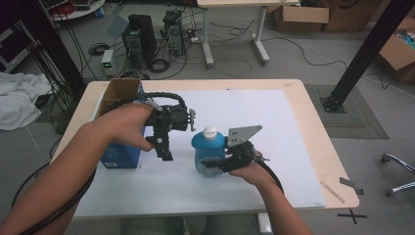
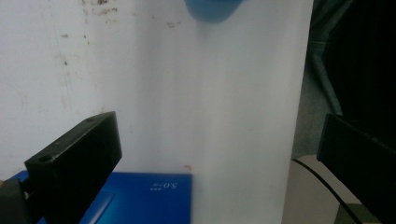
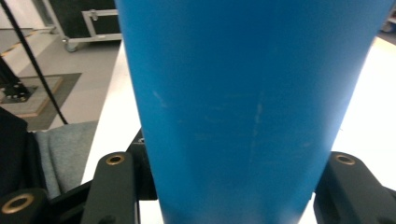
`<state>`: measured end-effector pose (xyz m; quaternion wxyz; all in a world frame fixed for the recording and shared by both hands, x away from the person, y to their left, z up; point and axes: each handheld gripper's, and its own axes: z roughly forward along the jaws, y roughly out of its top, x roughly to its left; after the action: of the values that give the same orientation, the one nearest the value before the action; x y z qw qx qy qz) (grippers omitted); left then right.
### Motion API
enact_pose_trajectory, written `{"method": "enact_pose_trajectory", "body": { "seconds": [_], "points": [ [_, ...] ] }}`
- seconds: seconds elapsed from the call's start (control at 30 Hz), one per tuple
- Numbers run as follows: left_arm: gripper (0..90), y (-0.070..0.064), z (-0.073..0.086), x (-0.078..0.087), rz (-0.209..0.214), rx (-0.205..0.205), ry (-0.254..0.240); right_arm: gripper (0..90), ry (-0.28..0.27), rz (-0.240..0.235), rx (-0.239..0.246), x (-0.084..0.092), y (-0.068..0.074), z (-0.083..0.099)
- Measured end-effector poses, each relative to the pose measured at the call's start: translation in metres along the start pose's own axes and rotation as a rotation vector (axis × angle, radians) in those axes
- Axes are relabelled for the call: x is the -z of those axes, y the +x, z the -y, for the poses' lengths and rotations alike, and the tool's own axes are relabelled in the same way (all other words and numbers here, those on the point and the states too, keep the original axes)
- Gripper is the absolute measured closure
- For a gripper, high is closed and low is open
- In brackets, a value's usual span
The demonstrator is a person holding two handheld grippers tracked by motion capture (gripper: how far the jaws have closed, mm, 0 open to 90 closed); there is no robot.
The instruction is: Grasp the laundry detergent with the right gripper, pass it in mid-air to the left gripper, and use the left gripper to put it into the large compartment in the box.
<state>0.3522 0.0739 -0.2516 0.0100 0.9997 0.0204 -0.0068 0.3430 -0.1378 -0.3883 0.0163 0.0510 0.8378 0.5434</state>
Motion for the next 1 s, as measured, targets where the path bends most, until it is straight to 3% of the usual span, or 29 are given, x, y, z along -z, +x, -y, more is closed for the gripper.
{"method": "enact_pose_trajectory", "body": {
  "seconds": [0.4, 1.0],
  "points": [
    [0.3, -0.006, -0.009, 0.001, 0.025, -0.016, -0.02, 44.4, -0.018, -0.072, 0.022, -0.034, 0.004, -0.01],
    [1.7, -0.009, -0.015, -0.001, 0.038, -0.018, -0.023, 44.4, -0.031, -0.118, 0.042, -0.068, 0.007, -0.029]
  ]
}}
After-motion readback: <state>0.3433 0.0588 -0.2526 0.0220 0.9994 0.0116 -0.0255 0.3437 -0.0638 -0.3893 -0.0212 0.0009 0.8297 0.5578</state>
